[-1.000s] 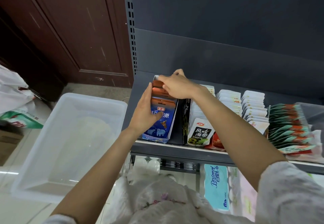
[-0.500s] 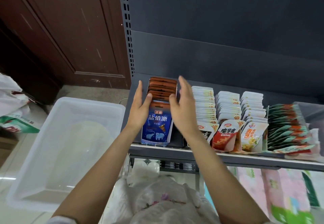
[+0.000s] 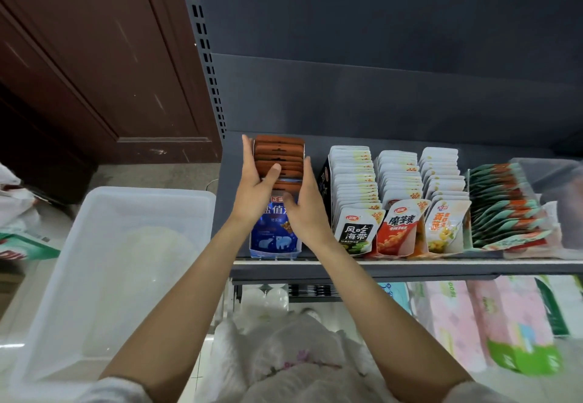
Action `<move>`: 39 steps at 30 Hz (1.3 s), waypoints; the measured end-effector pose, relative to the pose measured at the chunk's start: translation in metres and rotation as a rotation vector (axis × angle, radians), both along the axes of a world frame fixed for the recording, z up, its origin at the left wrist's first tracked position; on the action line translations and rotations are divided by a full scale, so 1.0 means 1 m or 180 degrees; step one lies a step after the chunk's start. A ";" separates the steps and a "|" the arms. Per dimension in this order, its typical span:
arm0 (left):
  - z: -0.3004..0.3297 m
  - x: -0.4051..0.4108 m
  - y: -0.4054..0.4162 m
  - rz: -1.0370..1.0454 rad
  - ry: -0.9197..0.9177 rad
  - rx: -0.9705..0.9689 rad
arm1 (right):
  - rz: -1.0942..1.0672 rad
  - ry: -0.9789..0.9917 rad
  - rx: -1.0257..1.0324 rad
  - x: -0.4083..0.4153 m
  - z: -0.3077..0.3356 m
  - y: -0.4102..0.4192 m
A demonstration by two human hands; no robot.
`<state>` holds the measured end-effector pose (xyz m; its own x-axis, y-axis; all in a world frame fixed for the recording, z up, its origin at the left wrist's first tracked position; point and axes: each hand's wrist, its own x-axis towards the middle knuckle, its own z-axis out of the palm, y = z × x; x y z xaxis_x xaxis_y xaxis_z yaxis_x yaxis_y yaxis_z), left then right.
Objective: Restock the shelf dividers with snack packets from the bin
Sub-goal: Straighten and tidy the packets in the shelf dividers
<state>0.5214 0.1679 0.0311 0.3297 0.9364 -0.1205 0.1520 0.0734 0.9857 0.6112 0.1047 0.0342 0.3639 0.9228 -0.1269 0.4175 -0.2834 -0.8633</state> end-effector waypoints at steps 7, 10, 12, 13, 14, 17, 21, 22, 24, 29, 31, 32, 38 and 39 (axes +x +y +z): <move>0.007 -0.030 0.009 0.0243 0.0107 0.0407 | -0.0050 -0.0168 -0.0209 0.006 0.004 -0.014; 0.010 -0.031 0.017 -0.0073 0.0561 0.1011 | 0.0009 -0.0203 -0.0326 0.006 0.000 -0.021; 0.012 -0.025 0.020 -0.0422 0.0844 0.1178 | 0.0016 -0.0296 -0.0263 0.004 -0.001 -0.023; 0.011 -0.021 0.020 -0.0574 0.0973 0.1147 | 0.0026 -0.0376 -0.0222 0.003 -0.001 -0.022; 0.010 -0.018 0.019 -0.0675 0.1069 0.1056 | 0.0043 -0.0498 -0.0198 0.003 0.000 -0.022; 0.005 -0.012 0.014 -0.0694 0.1015 0.0886 | -0.0012 -0.0944 -0.0215 0.003 0.001 -0.018; 0.001 -0.025 0.002 -0.0240 0.0230 0.0481 | -0.0108 -0.1180 -0.0270 -0.002 0.001 -0.020; 0.001 -0.029 -0.004 -0.0052 0.0103 0.0205 | -0.0093 -0.1195 -0.0298 -0.003 0.000 -0.022; 0.003 -0.036 -0.014 0.0200 0.0141 -0.0309 | -0.0056 -0.1248 -0.0352 -0.005 -0.001 -0.029; 0.007 -0.038 -0.025 -0.0344 0.0918 -0.0500 | -0.0082 -0.1236 -0.0514 -0.013 -0.008 -0.039; 0.009 -0.036 -0.026 -0.0522 0.0969 -0.0433 | -0.0116 -0.1313 -0.0542 -0.014 -0.008 -0.039; 0.010 -0.036 -0.026 -0.0608 0.0989 -0.0400 | -0.0148 -0.1325 -0.0566 -0.014 -0.008 -0.039; 0.015 -0.032 -0.028 -0.0865 0.0944 -0.0393 | -0.0375 -0.1363 -0.0582 -0.015 -0.007 -0.041; 0.016 -0.031 -0.029 -0.0885 0.0862 -0.0425 | -0.0422 -0.1321 -0.0578 -0.013 -0.006 -0.039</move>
<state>0.4899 0.1393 0.0466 0.5077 0.7863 -0.3520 0.4367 0.1173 0.8919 0.5981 0.0660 0.0278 0.5310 0.8413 -0.1007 0.6671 -0.4884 -0.5626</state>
